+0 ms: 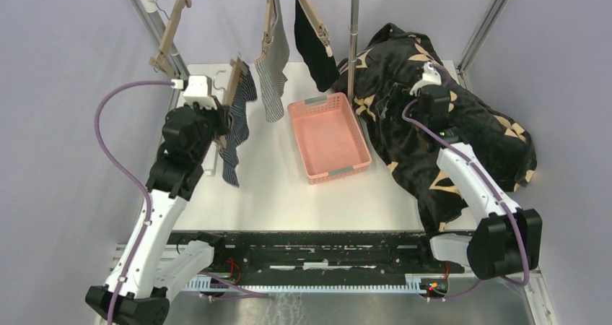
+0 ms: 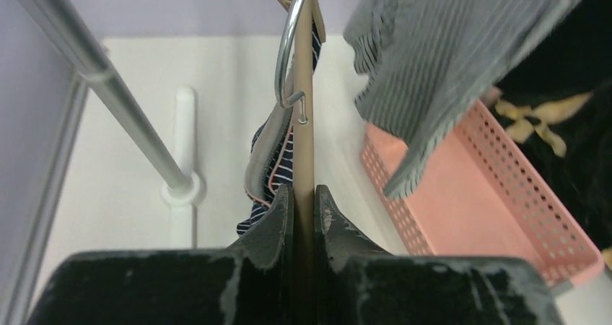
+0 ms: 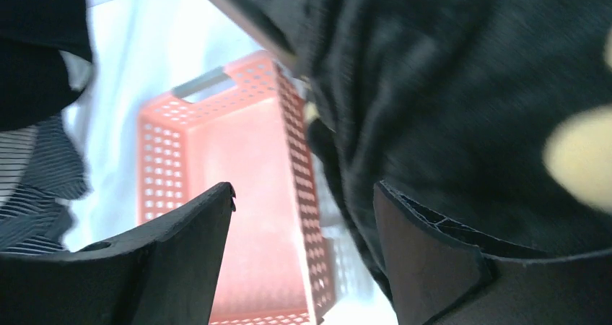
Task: Remove the underwear clipped to the hanger
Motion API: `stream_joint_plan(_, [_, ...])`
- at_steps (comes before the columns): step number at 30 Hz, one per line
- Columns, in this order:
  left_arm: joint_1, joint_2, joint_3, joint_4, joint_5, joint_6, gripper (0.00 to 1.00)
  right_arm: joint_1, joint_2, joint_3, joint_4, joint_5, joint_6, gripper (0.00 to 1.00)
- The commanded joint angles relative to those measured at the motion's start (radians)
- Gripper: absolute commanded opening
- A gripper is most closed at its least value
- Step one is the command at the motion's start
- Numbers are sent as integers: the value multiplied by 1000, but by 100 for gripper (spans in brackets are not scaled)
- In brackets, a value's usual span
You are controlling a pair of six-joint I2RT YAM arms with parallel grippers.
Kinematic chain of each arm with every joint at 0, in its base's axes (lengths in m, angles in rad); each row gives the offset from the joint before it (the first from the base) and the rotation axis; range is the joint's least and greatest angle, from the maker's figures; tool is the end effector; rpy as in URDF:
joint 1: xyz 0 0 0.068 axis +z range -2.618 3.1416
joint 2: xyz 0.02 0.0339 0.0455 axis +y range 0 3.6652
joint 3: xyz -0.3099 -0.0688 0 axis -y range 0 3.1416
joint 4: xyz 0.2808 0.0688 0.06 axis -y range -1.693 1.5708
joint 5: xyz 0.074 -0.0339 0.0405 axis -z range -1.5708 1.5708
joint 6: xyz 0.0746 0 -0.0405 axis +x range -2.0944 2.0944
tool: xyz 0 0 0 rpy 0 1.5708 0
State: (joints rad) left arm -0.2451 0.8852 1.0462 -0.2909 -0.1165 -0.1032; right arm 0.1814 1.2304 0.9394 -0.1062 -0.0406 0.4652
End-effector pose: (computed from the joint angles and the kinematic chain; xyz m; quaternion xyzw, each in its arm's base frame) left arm 0.2332 -0.0494 0.4384 0.0149 0.7511 -0.0710 0.6562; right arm 0.3336 0.0643 0.3251 0.1066 0.8258 0.1919 0.5195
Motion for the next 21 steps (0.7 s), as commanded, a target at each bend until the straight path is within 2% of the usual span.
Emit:
stream_joint_plan(1, [-83,-71,-76,4,7,-78,3,4,103,174,41,-262,-24,81])
stream_joint_plan(6, [-188,-67,-147,-40,-30,-133,3,3,248,318,52,-538,-10,81])
stream_joint_plan(10, [-275,-87,-157,-88,64,-189,3,4,368,391,136,-759,46,77])
stream_joint_plan(14, [-311,-144,-160,-160,168,-234,3,3,416,368,227,-861,84,76])
stream_joint_plan(17, [-312,-186,-153,-247,185,-236,3,15,410,318,303,-939,79,75])
stream_joint_plan(21, [-313,-232,-157,-344,216,-229,3,66,351,272,285,-983,-17,75])
